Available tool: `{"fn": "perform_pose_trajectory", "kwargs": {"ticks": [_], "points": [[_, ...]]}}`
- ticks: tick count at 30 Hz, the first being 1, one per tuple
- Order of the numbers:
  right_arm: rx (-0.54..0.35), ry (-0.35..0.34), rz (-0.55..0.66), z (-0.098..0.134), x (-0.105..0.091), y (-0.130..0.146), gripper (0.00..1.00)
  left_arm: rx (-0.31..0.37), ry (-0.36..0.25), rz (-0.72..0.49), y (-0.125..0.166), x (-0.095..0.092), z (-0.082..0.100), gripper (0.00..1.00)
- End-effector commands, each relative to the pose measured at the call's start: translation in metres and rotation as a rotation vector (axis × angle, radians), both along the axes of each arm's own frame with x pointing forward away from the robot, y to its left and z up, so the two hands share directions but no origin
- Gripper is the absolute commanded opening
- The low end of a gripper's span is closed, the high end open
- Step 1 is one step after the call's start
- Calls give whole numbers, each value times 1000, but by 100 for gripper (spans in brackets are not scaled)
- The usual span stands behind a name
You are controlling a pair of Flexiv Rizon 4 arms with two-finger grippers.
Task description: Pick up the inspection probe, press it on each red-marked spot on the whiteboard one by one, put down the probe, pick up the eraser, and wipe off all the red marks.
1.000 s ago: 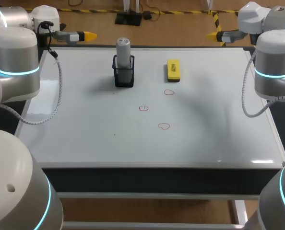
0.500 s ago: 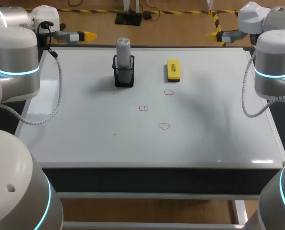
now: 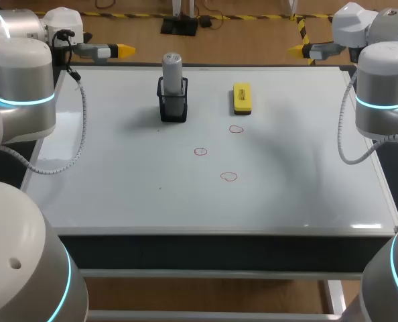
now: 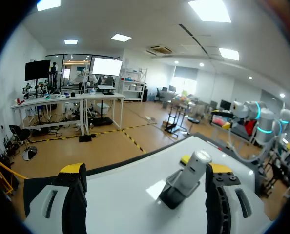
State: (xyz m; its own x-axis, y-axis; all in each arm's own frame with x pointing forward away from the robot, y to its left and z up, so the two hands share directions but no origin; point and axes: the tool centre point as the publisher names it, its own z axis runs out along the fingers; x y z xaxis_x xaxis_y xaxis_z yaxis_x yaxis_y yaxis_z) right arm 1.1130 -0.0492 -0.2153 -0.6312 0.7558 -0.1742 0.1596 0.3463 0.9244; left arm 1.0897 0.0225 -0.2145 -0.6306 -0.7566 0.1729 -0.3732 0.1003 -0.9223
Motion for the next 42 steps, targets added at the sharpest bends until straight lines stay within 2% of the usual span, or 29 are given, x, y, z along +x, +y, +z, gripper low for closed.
{"fn": "perform_pose_trajectory", "kwargs": {"ticks": [1,2,8,12,21,29,42], "points": [[1,-1,1,0,0,0,100,-3,-2,0,0,1,-1,100],[1,-1,1,0,0,0,100,-3,-2,0,0,1,-1,100],[1,-1,1,0,0,0,100,10,-65,-312,-29,12,-20,100],[1,-1,1,0,0,0,100,-28,-123,-466,-48,14,-30,100],[1,-1,1,0,0,0,100,-121,-202,-679,-81,9,-44,100],[1,-1,1,0,0,0,100,-219,-256,-783,-104,-5,-55,100],[1,-1,1,0,0,0,100,-245,-287,-762,-153,-14,-57,100]]}}
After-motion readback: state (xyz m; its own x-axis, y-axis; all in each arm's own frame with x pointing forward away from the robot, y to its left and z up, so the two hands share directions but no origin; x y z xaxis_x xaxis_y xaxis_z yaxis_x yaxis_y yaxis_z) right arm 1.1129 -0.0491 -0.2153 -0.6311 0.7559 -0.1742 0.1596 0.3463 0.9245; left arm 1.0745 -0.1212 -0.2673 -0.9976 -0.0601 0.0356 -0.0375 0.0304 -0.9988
